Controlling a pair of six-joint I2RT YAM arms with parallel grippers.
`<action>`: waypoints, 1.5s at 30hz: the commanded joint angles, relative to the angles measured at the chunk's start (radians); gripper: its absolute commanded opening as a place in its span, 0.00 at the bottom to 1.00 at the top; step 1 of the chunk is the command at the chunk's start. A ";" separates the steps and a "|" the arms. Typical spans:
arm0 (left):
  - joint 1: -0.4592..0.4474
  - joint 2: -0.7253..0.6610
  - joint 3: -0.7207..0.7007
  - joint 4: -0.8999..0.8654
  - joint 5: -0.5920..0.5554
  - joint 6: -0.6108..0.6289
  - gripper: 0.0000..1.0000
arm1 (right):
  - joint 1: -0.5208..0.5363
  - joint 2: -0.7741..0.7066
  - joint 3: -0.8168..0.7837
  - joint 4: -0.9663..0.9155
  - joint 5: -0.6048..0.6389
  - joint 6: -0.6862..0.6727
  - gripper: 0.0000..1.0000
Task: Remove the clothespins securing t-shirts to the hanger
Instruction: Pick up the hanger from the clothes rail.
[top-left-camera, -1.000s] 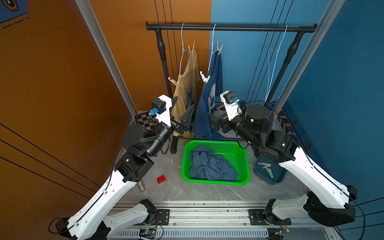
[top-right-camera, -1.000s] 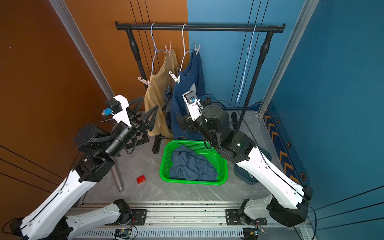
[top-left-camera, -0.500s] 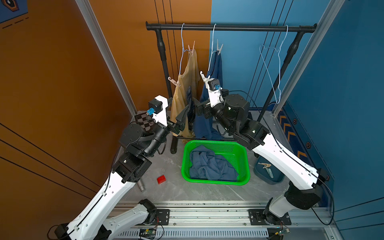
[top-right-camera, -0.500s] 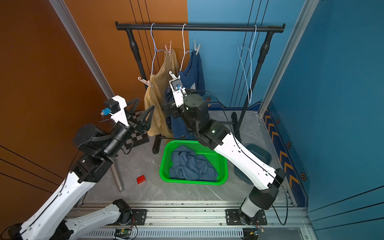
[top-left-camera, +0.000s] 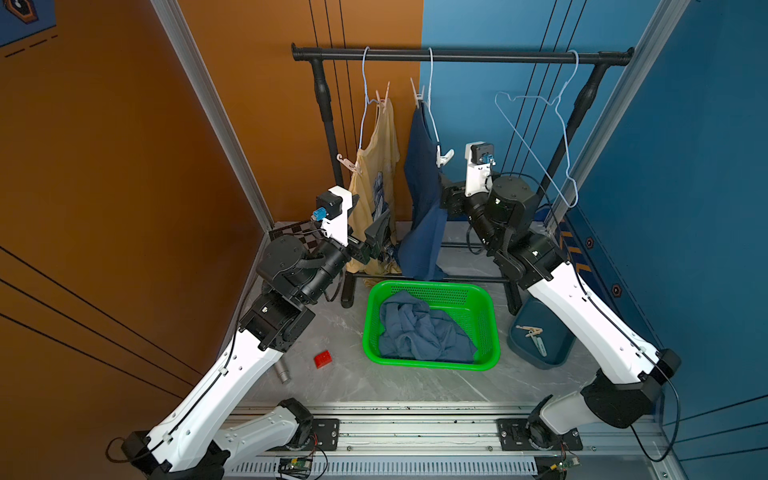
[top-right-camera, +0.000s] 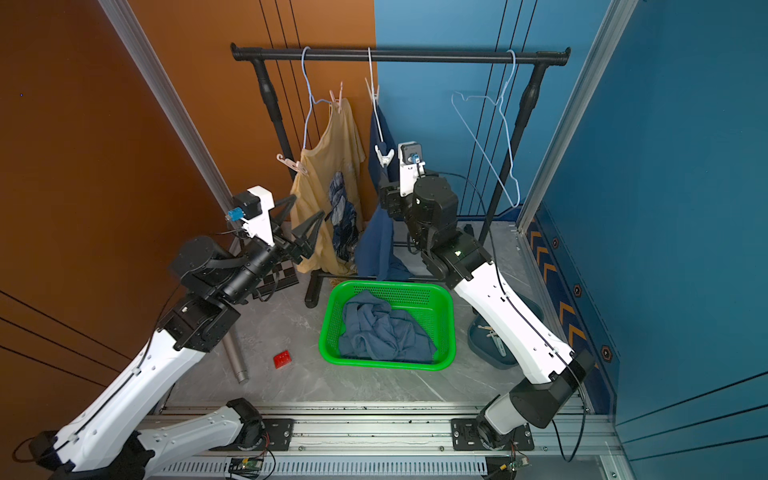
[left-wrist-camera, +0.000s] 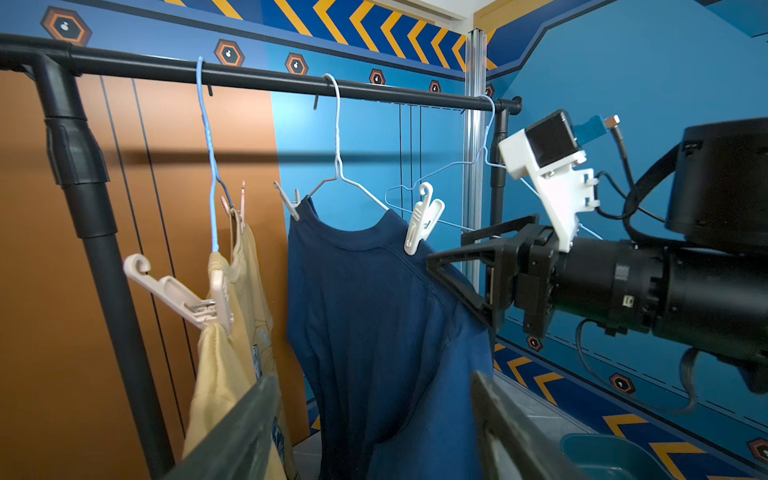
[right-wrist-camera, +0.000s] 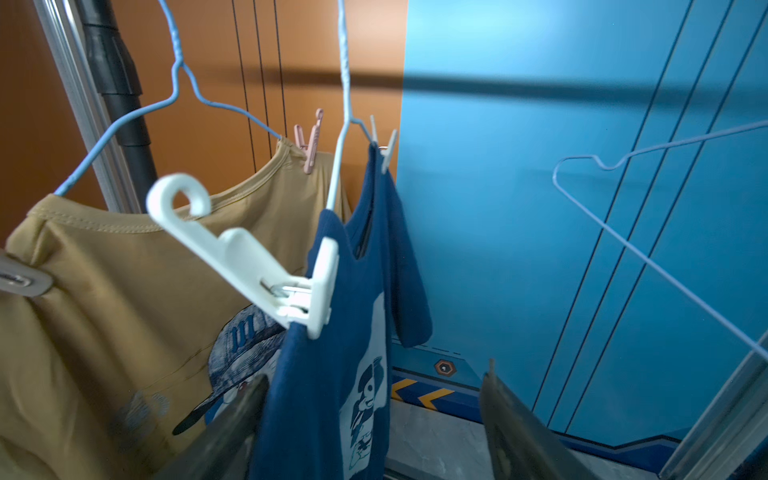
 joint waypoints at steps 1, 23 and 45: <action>0.006 0.030 0.053 0.035 0.041 -0.027 0.75 | -0.041 -0.028 -0.010 0.011 -0.096 0.062 0.71; -0.035 0.320 0.384 0.100 0.026 -0.027 0.75 | -0.171 0.029 -0.022 0.007 -0.377 0.147 0.39; -0.036 0.422 0.544 0.130 -0.041 -0.005 0.74 | -0.169 0.034 0.083 0.023 -0.396 0.071 0.00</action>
